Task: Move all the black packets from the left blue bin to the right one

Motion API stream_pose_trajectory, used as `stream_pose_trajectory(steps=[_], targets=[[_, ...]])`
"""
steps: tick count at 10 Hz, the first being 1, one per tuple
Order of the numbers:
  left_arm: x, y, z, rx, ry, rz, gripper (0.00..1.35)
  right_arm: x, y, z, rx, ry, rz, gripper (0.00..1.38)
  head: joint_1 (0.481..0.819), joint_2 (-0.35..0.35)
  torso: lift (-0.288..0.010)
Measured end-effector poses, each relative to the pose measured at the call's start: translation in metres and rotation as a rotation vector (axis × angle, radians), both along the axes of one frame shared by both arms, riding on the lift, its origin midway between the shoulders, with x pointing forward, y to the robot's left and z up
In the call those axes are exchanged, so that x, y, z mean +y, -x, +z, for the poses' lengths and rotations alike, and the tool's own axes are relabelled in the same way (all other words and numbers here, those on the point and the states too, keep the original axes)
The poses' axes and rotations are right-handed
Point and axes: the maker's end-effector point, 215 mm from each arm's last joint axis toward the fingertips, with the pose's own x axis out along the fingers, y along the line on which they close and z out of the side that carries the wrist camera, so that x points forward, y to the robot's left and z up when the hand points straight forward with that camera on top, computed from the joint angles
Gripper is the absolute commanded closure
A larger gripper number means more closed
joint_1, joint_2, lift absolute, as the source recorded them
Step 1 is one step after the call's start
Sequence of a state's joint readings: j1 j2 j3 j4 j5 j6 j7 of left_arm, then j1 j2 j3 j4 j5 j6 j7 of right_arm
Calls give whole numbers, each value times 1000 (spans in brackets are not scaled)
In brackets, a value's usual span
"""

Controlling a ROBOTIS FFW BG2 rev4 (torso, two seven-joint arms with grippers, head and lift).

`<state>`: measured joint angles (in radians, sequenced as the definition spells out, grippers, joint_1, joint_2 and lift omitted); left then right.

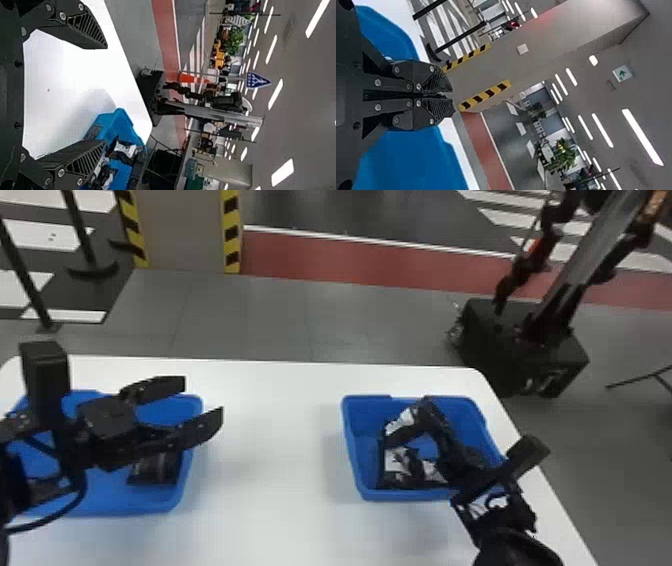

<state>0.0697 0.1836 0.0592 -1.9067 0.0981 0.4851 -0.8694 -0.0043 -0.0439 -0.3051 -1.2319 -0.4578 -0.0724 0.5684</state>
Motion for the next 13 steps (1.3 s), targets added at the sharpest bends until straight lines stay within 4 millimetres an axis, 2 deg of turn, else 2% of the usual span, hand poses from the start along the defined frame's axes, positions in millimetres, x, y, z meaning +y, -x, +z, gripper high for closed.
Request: stream_pose_trajectory(steps=[1, 2, 5, 7, 8, 10, 13], targets=[[19, 5, 0, 4, -27, 45, 222, -10, 7, 0, 7, 15, -35, 65, 695, -186, -110], [33, 9, -7, 24, -44, 75, 225, -11, 18, 9, -8, 29, -47, 96, 695, -177, -110], [69, 19, -48, 131, -115, 169, 226, 6, 48, 54, -95, 65, -23, 165, 695, -130, -110], [93, 24, -77, 245, -171, 235, 222, 19, 51, 82, -156, 77, 21, 167, 695, -86, -110], [101, 24, -85, 293, -189, 261, 225, 24, 52, 94, -174, 78, 35, 167, 695, -68, -110], [110, 17, -90, 339, -218, 310, 226, 32, 57, 109, -183, 75, 59, 168, 695, -51, -110], [123, 17, -105, 407, -248, 359, 226, 34, 58, 113, -184, 67, 69, 168, 695, -29, -110]])
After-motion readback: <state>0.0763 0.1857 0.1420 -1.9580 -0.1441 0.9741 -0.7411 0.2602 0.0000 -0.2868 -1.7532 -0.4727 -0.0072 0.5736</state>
